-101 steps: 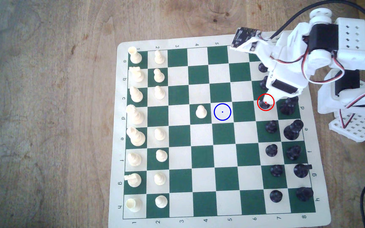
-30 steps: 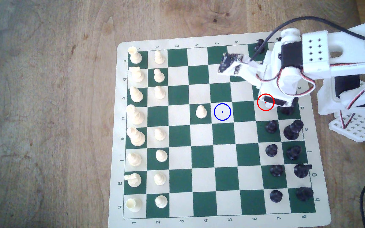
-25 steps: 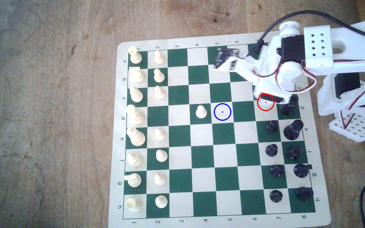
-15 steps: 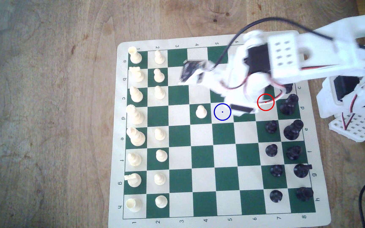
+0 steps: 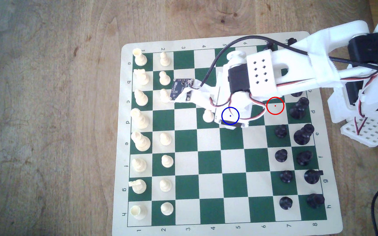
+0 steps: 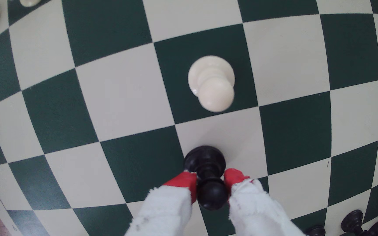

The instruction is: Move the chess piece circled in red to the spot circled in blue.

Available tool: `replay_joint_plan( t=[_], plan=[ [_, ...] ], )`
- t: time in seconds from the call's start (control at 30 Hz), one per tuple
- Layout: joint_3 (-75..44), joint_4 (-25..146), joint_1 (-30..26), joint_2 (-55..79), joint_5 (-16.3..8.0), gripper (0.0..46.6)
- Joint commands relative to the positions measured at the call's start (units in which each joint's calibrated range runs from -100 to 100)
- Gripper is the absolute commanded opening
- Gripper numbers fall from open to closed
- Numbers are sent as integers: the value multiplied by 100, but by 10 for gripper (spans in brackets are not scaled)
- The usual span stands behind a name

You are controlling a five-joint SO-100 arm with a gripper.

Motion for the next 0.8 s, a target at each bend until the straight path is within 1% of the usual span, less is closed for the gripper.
replay_joint_plan(
  t=[0.0, 0.23, 0.37, 0.43, 0.57, 0.67, 0.7, 0.77],
  plan=[
    [-469, -76, 112, -44, 29, 3],
    [-487, -174, 190, 33, 49, 3],
    [-487, -256, 221, 118, 49, 18],
    [-469, -248, 237, 126, 49, 58],
    [-405, -215, 268, -69, 15, 174],
    [-333, -174, 292, -298, 5, 213],
    [-197, -166, 307, -553, -5, 242],
    [3, -166, 339, -859, -10, 261]
  ],
)
